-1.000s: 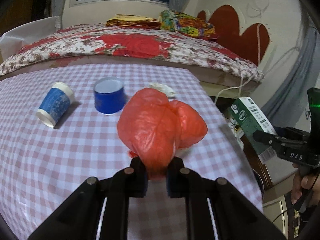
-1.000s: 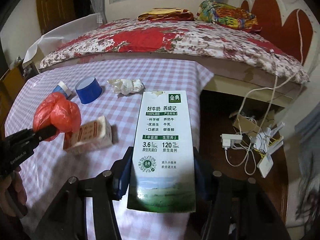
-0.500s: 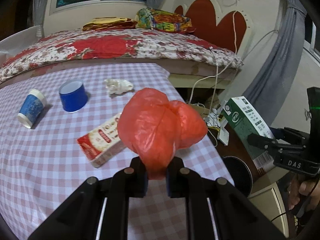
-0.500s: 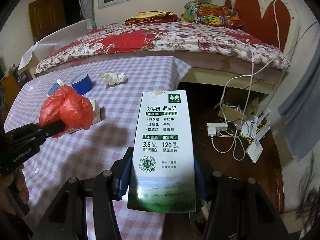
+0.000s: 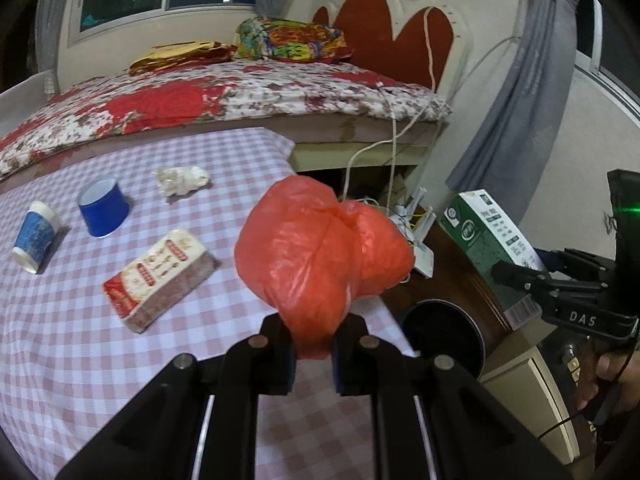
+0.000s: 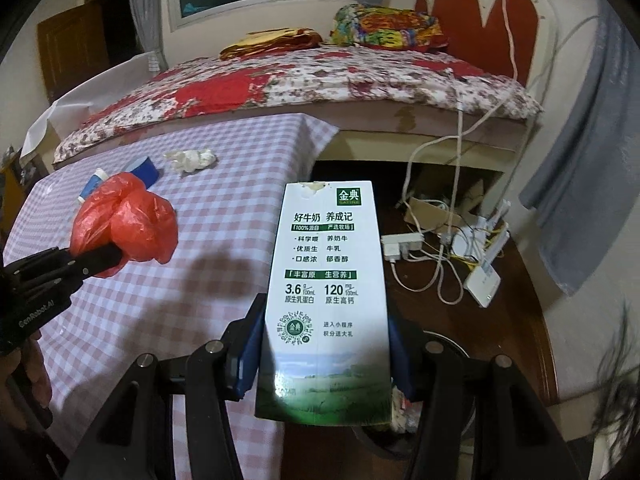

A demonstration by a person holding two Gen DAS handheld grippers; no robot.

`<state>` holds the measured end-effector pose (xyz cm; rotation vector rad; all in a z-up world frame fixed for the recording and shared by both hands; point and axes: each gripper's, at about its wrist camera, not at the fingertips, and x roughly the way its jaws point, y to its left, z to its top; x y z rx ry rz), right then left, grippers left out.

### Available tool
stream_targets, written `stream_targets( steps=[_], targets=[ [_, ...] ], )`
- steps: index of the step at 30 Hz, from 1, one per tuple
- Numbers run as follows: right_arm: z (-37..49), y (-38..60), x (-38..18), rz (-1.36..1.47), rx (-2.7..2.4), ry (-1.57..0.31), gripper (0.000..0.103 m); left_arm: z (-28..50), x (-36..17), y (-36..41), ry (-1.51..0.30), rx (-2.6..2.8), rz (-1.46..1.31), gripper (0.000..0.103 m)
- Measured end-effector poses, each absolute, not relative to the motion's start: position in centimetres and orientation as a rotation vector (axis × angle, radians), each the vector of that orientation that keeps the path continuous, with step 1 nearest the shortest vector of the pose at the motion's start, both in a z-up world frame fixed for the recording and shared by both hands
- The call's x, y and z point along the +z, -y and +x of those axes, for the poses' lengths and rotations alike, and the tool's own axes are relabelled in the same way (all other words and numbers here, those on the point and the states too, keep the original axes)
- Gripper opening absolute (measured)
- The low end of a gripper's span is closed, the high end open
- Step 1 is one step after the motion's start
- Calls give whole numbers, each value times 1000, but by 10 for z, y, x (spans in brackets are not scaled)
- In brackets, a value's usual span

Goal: Collect trash
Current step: 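Carry the red bag and green milk carton over the black bin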

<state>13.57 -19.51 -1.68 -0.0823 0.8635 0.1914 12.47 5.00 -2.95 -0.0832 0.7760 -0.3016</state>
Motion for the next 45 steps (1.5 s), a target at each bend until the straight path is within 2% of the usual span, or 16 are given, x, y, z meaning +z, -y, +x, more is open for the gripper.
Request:
stream_targets(
  steps=[20,29,45],
  targets=[
    [98,298,-48,-19,77,-929,56,112,-42,71,-866,-485,34,14],
    [81,335,-71,-7,63,-975,56,106,-70,131,-975,-572,64,14],
    [84,370,-146,-26,89,-1112,56,128,-138,190,-1212,-552,93,14]
  ],
)
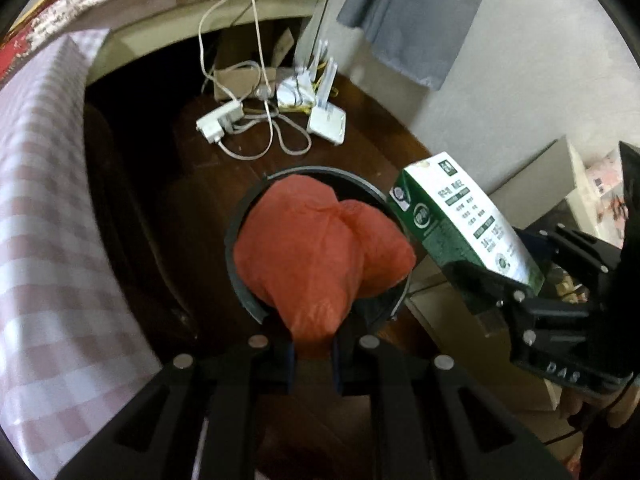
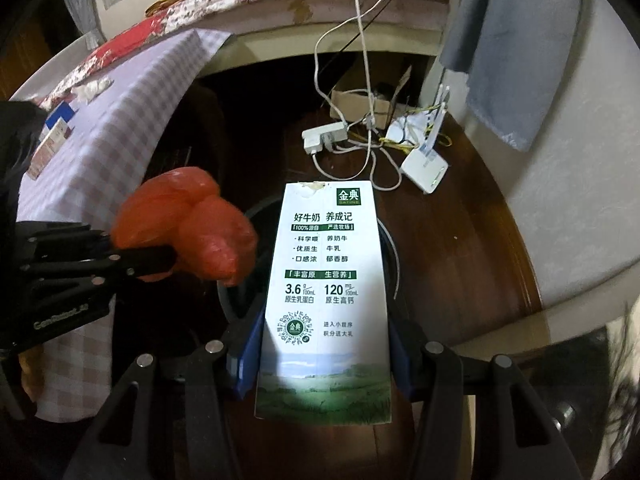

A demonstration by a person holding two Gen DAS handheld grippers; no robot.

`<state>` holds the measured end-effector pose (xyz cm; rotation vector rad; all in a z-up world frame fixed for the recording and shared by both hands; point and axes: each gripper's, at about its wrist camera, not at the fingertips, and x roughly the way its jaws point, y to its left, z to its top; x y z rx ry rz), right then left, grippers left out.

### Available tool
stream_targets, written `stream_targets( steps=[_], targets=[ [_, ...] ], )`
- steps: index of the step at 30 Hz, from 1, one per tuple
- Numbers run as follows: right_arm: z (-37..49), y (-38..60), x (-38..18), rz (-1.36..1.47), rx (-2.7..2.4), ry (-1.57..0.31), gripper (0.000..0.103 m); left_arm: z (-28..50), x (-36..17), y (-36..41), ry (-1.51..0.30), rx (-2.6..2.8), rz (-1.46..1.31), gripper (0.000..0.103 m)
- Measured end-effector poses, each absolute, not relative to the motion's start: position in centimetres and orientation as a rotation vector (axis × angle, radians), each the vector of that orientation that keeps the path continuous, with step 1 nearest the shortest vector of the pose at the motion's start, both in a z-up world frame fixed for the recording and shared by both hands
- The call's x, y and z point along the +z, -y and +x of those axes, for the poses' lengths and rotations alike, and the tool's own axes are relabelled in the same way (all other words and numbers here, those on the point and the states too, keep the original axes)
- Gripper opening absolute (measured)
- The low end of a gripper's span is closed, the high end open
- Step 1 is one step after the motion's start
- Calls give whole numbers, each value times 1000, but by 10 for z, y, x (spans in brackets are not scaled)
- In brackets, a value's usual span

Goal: Collect trash
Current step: 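Carry the red bag and green milk carton over the black bin, then open both tools to drop the red bag and carton into the bin, then move both tools back over the table toward the remaining items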

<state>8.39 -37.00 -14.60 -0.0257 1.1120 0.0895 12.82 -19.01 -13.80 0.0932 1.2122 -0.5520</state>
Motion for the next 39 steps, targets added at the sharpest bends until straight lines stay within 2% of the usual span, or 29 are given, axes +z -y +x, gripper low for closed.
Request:
stream_targets(
  steps=[8,10,11,12,13,15,20,33,39],
  targets=[
    [113,361,-209,-121,198,-1206,56,155,-195,218,-1396,-523,84,15],
    [118,355,-226,-208,205,-1211,58,162,-212,220,-1439,-500,57,27],
    [119,356,-233,-251,172,-1193,60,164,-217,220,-1452,-488,55,52],
    [119,362,-237,-251,145,-1190,64,163,-218,218,-1455,-476,50,65],
    [118,366,-237,-238,134,-1192,68,160,-215,216,-1443,-471,51,65],
    [113,378,-230,-210,85,-1183,68,155,-203,213,-1400,-468,78,69],
    [93,396,-189,-128,-12,-1140,77,141,-159,202,-1252,-434,103,75],
    [90,341,-74,-32,-31,-960,81,119,-56,129,-974,-413,76,76],
    [102,284,-43,-84,73,-905,83,114,-39,68,-910,-316,38,76]
  ],
)
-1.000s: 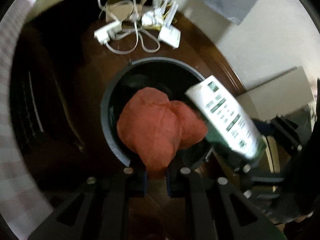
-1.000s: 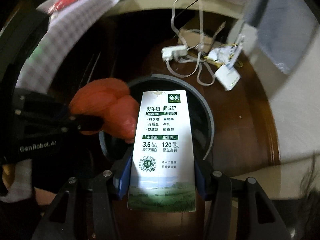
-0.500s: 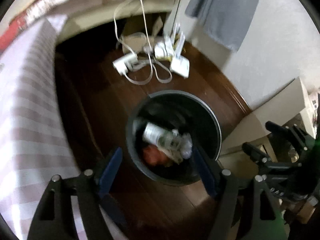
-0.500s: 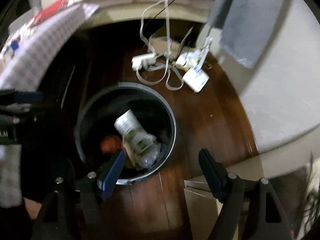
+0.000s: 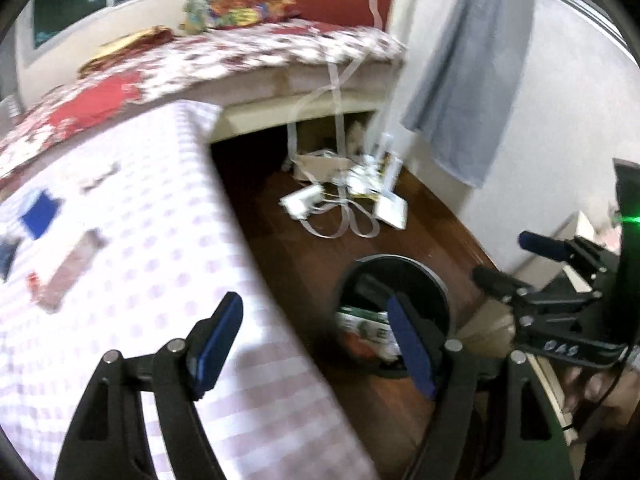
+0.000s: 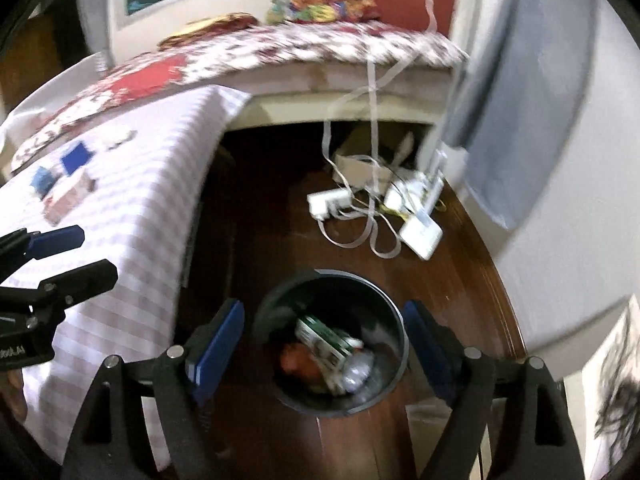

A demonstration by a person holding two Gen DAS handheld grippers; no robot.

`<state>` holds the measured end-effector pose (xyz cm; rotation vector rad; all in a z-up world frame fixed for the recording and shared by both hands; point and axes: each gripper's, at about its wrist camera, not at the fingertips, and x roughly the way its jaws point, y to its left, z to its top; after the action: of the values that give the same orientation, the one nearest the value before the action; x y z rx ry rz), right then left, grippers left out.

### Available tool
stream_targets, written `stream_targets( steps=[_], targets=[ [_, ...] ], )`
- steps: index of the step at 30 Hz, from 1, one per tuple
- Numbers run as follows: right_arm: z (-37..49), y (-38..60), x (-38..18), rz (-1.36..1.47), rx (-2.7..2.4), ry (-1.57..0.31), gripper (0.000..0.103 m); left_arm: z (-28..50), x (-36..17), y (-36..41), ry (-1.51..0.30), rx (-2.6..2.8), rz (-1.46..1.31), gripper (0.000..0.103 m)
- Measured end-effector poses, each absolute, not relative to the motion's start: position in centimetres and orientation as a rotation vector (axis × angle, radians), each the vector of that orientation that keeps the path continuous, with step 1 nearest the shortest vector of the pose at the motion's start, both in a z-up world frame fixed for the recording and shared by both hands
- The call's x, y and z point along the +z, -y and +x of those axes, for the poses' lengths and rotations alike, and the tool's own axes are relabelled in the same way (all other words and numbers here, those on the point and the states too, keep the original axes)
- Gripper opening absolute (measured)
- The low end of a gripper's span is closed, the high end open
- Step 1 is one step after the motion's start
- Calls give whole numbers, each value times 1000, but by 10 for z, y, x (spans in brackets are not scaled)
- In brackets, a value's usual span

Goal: Collect trash
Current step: 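Move both tools back over the table toward the remaining items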

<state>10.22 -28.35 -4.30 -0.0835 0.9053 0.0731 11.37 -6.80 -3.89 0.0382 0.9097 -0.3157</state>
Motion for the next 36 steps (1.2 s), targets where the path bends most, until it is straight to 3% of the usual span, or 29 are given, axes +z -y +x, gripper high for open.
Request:
stream_targets(
  steps=[22,36],
  targets=[
    [142,34,10,-311,488,-879,84,90,-41,-173,-831,88,-176,76],
    [195,-97,-53,-285,523,-1053,84,79,-57,-253,-830,175,-264,76]
  ],
)
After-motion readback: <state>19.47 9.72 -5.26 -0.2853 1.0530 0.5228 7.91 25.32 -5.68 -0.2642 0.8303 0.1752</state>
